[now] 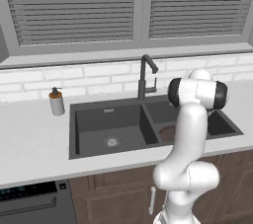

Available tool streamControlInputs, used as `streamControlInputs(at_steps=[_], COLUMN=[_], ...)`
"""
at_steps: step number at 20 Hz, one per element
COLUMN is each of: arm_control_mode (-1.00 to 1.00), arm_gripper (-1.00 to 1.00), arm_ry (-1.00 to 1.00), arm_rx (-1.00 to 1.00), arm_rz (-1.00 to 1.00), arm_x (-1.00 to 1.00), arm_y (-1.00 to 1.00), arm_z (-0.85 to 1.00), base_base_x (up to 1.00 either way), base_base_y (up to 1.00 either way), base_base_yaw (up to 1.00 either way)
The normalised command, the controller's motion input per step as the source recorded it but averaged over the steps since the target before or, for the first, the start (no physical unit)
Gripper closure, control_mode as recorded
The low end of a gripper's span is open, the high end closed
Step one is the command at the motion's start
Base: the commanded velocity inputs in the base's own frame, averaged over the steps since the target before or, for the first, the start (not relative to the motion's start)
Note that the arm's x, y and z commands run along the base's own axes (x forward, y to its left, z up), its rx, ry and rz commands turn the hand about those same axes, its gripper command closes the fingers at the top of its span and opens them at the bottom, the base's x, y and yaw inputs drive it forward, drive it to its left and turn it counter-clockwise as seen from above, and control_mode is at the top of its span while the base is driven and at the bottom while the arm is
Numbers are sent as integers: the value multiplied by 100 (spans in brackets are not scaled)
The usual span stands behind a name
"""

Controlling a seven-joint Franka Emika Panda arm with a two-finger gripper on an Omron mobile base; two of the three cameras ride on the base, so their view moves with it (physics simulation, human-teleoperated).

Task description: Pick the pan and sponge and place them into the sink. Then turn on the water.

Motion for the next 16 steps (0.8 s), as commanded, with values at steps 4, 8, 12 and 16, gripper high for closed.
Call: streamControlInputs(at_steps=[4,8,12,16], arm_control_mode=[-100,-100,-100,-100], arm_gripper=[100,100,100,100], arm_ry=[0,0,0,0], arm_rx=[0,0,0,0], arm_rz=[0,0,0,0], arm_x=[25,20,17,19], arm_y=[0,0,0,0], arm_z=[-49,-41,-30,-31], base_base_x=[0,0,0,0], base_base_y=[0,0,0,0], base_base_yaw=[0,0,0,0])
